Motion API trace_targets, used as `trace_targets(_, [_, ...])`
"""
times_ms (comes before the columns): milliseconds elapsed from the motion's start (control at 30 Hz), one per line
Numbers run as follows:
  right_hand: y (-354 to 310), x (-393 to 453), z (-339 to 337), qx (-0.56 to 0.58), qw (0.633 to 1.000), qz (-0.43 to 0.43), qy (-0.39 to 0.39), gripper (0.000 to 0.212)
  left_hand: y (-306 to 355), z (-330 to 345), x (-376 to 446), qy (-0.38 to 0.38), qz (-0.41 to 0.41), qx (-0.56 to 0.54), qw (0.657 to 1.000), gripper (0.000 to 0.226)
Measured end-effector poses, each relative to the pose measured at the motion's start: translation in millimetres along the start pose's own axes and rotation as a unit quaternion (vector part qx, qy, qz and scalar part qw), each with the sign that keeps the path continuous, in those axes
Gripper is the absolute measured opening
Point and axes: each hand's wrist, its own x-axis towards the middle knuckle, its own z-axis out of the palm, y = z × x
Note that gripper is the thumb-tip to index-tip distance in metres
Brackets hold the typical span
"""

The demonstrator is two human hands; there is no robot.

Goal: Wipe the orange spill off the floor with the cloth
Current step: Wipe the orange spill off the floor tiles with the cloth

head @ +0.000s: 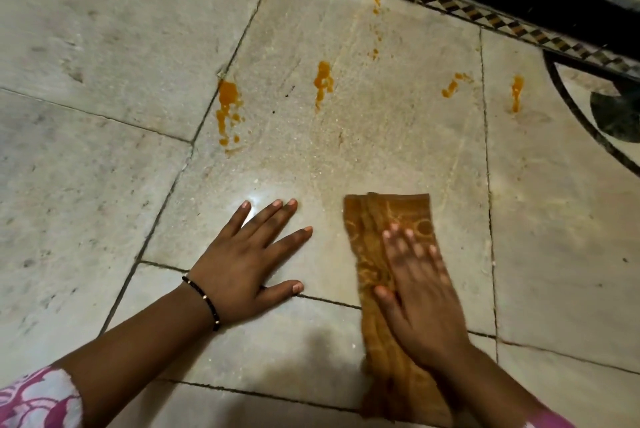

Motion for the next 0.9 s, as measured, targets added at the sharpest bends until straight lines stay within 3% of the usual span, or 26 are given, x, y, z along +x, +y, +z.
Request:
trace_targets(100, [32.7,29.9,-8.3,0.015,0.988,0.151,0.023,0.077,-1.0,-2.3,-2.8,0.021,-0.034,-0.032,0.999,0.078])
trace_targets(200, [20.9,93.7,-19.6,0.021,0.970,0.243,0.014,0.083,-7.8,-13.5,-5.7,0.093,-0.138,-0.097,0.981,0.081])
trace_targets(267, [-13.5,124.5,-20.6,0.025,0.980,0.196,0.003,0.079,-18.3,-22.4,-9.8,0.135,-0.203,-0.113,0.963,0.080])
trace_targets(333, [-61.3,131.6,-14.8,0.021,0.998,0.063,0.015,0.077,-33.5,-29.6,-14.9,0.145,-0.247,-0.099,0.953,0.076])
trace_targets(433, [-121.0,93.3,-2.1,0.025,0.994,-0.110,0.005,0.070,-63.6,-35.9,-26.9,0.152,-0.300,-0.062,0.940,0.075])
trace_targets(500, [-123.3,52.2,-0.2,0.006,0.984,-0.177,-0.031,0.067,-79.4,-34.7,-36.7,0.146,-0.341,-0.047,0.928,0.075])
trace_targets(633, [-67.4,17.9,-6.6,-0.075,0.953,-0.281,-0.084,0.068,-84.9,-25.4,-42.6,0.123,-0.377,-0.017,0.918,0.076])
trace_targets(700, [-48.3,32.3,-14.2,-0.078,0.951,-0.283,-0.098,0.073,-82.4,-23.1,-38.5,0.126,-0.382,-0.014,0.916,0.076])
trace_targets(900, [-68.3,41.7,-11.3,-0.052,0.985,-0.149,-0.066,0.081,-83.5,-18.1,-38.5,0.105,-0.384,0.004,0.917,0.082])
